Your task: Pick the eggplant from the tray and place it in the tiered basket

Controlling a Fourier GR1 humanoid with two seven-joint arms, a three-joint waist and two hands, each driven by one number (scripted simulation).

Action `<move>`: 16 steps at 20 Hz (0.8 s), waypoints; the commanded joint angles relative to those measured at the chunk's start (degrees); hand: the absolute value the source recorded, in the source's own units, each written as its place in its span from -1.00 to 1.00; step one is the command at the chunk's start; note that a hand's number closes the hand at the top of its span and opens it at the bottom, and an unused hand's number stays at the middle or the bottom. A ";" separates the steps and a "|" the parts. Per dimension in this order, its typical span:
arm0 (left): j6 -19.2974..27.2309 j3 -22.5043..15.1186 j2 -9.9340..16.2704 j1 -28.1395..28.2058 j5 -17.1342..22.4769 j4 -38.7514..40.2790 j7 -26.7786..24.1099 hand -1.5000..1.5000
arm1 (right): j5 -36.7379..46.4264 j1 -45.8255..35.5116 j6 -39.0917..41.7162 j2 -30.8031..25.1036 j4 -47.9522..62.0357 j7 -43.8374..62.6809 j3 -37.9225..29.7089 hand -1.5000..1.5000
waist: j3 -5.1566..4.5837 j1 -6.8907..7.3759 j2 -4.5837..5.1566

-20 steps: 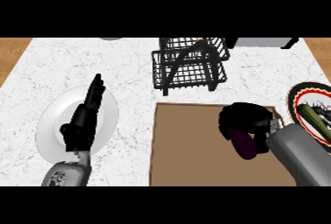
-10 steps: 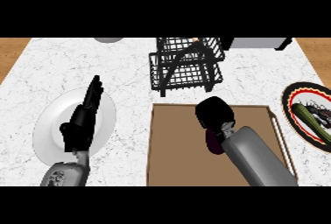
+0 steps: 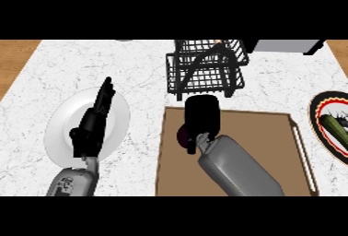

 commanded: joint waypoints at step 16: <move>-0.39 1.61 0.86 -1.29 0.36 -0.38 1.37 0.00 | -13.76 -32.62 8.44 0.92 -11.24 28.96 -9.27 1.00 | 0.02 -1.45 -0.22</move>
